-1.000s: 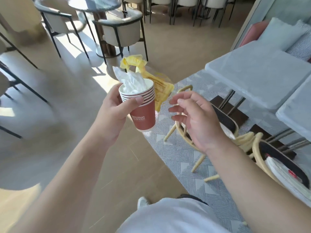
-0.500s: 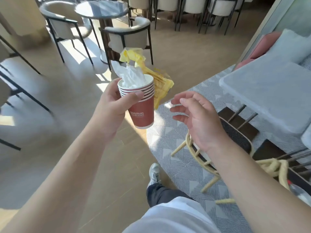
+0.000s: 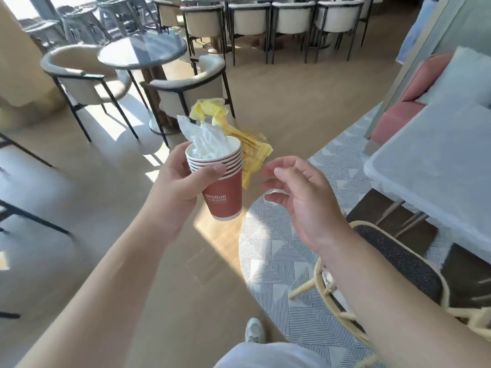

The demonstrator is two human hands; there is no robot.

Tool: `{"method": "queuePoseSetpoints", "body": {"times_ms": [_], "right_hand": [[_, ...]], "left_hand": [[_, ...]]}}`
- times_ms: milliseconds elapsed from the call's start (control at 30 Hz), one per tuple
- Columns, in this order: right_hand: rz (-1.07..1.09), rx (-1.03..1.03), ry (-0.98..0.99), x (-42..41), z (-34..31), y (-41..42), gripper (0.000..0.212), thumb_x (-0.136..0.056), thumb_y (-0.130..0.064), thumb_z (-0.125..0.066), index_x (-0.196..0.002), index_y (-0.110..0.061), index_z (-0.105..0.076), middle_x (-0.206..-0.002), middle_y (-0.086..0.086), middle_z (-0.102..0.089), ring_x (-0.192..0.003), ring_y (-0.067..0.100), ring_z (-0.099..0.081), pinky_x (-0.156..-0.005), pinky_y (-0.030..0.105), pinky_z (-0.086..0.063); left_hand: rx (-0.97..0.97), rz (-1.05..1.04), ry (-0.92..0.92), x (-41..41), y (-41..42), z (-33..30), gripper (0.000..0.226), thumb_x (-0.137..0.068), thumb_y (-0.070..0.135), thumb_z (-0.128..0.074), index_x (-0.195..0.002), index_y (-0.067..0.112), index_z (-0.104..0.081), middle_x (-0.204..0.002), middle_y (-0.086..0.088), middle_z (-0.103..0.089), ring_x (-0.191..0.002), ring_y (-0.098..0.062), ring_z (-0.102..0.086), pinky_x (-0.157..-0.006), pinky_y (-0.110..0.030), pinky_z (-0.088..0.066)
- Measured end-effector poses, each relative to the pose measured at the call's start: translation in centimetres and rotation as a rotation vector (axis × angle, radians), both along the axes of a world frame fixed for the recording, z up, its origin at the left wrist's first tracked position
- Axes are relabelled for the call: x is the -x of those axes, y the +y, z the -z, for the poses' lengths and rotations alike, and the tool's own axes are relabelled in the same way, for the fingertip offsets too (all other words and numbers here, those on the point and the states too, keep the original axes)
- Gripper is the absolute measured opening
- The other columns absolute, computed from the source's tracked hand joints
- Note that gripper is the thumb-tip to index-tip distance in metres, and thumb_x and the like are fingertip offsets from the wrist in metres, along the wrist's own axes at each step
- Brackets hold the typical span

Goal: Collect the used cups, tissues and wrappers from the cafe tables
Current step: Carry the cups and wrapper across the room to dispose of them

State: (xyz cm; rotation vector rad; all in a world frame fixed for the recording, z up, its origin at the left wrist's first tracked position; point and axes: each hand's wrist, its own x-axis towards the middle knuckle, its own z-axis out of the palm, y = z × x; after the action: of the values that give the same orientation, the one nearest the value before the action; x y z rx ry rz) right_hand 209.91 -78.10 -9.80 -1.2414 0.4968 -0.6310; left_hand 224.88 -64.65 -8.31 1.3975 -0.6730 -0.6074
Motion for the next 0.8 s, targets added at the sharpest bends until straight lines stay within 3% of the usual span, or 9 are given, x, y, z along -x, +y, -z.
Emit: {"method": "queuePoseSetpoints", "body": {"times_ms": [133, 267, 433, 533, 667, 800], "right_hand": [[0.043, 0.024, 0.002, -3.9, -1.1, -3.9, 0.015, -0.081, -0.024, -0.055, -0.088, -0.018, -0.066, -0.086, 0.003, -0.070, -0.080, 0.016, -0.063, -0.073, 0.031, -0.051], [0.058, 0.060, -0.007, -7.7, -1.9, -6.8, 0.013, -0.080, -0.024, -0.056, -0.085, -0.019, -0.067, -0.085, 0.004, -0.069, -0.078, 0.016, -0.063, -0.069, 0.027, -0.051], [0.127, 0.064, -0.011, -12.6, -1.7, -11.5, 0.013, -0.080, -0.024, -0.056, -0.083, -0.023, -0.069, -0.085, 0.004, -0.071, -0.080, 0.018, -0.064, -0.072, 0.032, -0.051], [0.170, 0.062, 0.004, -16.7, -1.1, -14.2, 0.013, -0.080, -0.024, -0.056, -0.083, -0.022, -0.069, -0.083, 0.004, -0.070, -0.079, 0.016, -0.064, -0.072, 0.032, -0.052], [0.244, 0.080, 0.040, -23.3, -0.8, -18.0, 0.014, -0.080, -0.024, -0.056, -0.084, -0.020, -0.068, -0.085, 0.005, -0.070, -0.081, 0.017, -0.065, -0.074, 0.034, -0.052], [0.296, 0.087, 0.053, -30.5, -1.8, -22.0, 0.015, -0.081, -0.023, -0.055, -0.087, -0.017, -0.068, -0.088, 0.003, -0.071, -0.079, 0.014, -0.066, -0.073, 0.033, -0.051]], "left_hand": [[0.011, 0.051, -0.017, -3.9, -4.4, -0.4, 0.061, -0.063, 0.035, -0.077, -0.121, 0.019, -0.064, -0.105, 0.003, -0.077, -0.100, -0.016, -0.071, -0.083, -0.027, -0.055], [0.040, 0.089, 0.000, -7.7, -8.4, -0.8, 0.078, -0.063, 0.036, -0.077, -0.132, 0.007, -0.058, -0.113, -0.005, -0.074, -0.106, -0.022, -0.070, -0.087, -0.033, -0.054], [0.048, 0.177, -0.002, -13.7, -14.2, -0.4, 0.079, -0.066, 0.035, -0.077, -0.135, 0.004, -0.056, -0.115, -0.010, -0.072, -0.105, -0.025, -0.068, -0.085, -0.035, -0.054], [0.052, 0.220, 0.007, -18.5, -17.7, 0.4, 0.067, -0.069, 0.032, -0.076, -0.128, 0.006, -0.060, -0.109, -0.006, -0.074, -0.101, -0.022, -0.069, -0.083, -0.031, -0.055], [0.060, 0.273, 0.038, -25.5, -22.8, 0.9, 0.074, -0.067, 0.033, -0.078, -0.131, 0.004, -0.057, -0.108, -0.005, -0.074, -0.099, -0.019, -0.070, -0.080, -0.029, -0.055], [0.080, 0.310, 0.067, -32.9, -27.8, 0.5, 0.059, -0.075, 0.017, -0.074, -0.130, 0.004, -0.056, -0.104, -0.002, -0.075, -0.095, -0.014, -0.071, -0.077, -0.025, -0.055]]}}
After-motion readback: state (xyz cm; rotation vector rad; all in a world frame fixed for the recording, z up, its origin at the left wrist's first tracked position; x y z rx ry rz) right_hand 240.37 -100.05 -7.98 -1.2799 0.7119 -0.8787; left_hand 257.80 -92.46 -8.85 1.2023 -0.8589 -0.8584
